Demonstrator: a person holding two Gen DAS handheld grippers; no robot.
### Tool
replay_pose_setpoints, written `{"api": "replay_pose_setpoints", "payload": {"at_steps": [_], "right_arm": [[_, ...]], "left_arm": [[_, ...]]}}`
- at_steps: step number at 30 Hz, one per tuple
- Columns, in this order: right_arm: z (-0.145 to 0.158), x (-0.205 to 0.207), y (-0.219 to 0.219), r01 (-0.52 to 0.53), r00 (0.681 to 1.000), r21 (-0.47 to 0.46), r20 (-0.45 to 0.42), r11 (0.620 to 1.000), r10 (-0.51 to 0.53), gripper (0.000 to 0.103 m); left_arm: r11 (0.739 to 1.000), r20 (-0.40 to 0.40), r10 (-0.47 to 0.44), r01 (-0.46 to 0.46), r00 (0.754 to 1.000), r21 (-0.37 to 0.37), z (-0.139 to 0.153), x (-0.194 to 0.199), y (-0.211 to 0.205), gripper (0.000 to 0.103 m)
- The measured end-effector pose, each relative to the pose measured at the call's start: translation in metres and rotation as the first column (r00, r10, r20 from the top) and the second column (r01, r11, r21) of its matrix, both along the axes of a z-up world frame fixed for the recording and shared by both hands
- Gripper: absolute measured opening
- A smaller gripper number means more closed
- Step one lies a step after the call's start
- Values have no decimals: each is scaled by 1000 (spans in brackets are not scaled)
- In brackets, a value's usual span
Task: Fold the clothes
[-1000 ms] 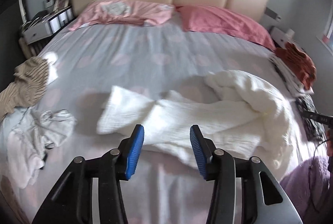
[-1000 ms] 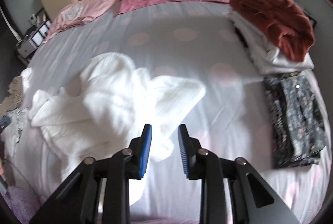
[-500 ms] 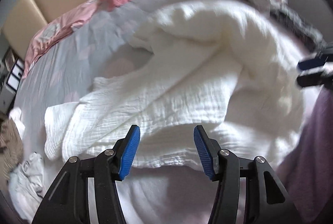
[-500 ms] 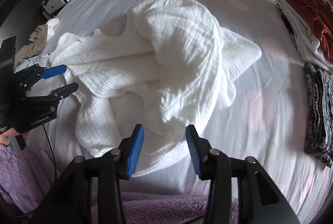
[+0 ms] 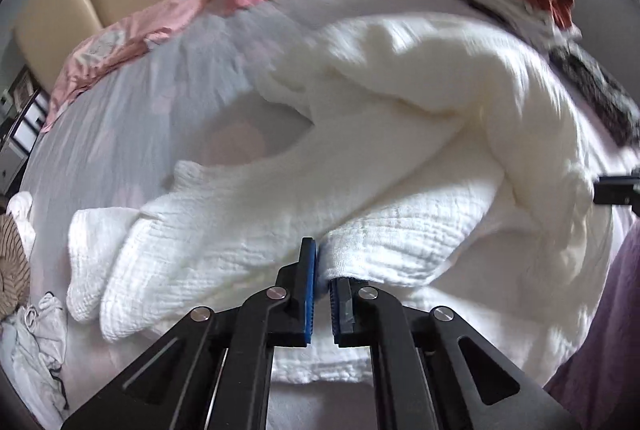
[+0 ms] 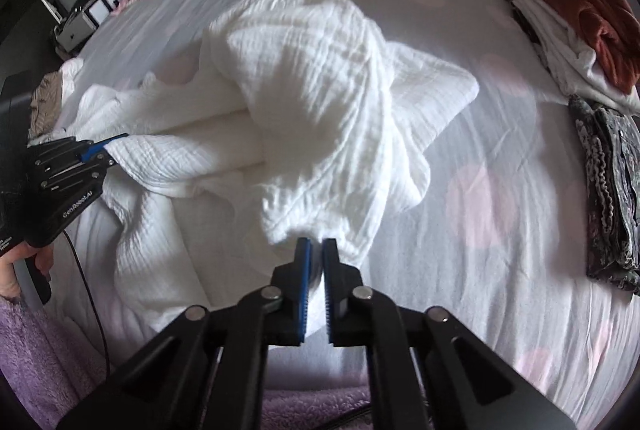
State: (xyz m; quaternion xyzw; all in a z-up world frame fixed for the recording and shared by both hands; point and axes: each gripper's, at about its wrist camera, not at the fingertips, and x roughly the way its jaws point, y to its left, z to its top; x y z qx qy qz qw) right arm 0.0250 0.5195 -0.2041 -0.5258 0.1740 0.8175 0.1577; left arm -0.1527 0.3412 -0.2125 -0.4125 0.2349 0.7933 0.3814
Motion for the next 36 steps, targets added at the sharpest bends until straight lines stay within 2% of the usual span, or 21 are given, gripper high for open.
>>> {"api": "replay_pose_setpoints", "payload": {"at_steps": [4, 8, 11, 15, 18, 20, 25, 29, 31, 32, 35, 36], "right_arm": [[20, 10, 8, 53, 997, 27, -63, 998, -51, 3], [34, 16, 11, 66, 994, 47, -86, 997, -62, 3], [39, 15, 7, 55, 996, 65, -78, 996, -50, 5], [24, 4, -11, -1, 998, 17, -56, 1000, 2, 11], [9, -4, -21, -46, 999, -3, 3, 999, 46, 23], [1, -8, -24, -79, 996, -36, 30, 996, 80, 23], [2, -5, -38, -173, 985, -53, 1, 983, 174, 24], [-8, -12, -44, -220, 973, -60, 53, 974, 224, 26], [-18, -19, -45, -242, 964, -101, 89, 965, 251, 26], [-20, -22, -46, -245, 961, -92, 106, 965, 254, 26], [-19, -26, -48, -242, 961, -34, 129, 970, 244, 6], [-12, -24, -45, -229, 968, -12, 102, 973, 229, 6]], "left_arm": [[981, -14, 106, -102, 994, 164, 42, -13, -25, 5], [938, -66, 222, -194, 973, 286, 78, -17, -57, 5], [902, -66, 336, -301, 940, 311, 86, -28, -90, 4], [834, -59, 481, -436, 875, 339, 95, -42, -134, 5], [822, -19, 517, -490, 856, 290, 78, -48, -149, 5], [813, -11, 539, -517, 842, 266, 69, -51, -153, 5], [782, -7, 578, -552, 816, 288, 70, -51, -158, 5], [757, -41, 611, -568, 791, 323, 79, -46, -167, 5], [740, -40, 627, -578, 778, 344, 82, -44, -173, 5], [729, -38, 636, -585, 770, 356, 86, -43, -177, 5], [694, -30, 668, -608, 744, 385, 91, -40, -190, 5], [680, -24, 679, -616, 734, 398, 95, -39, -196, 5]]}}
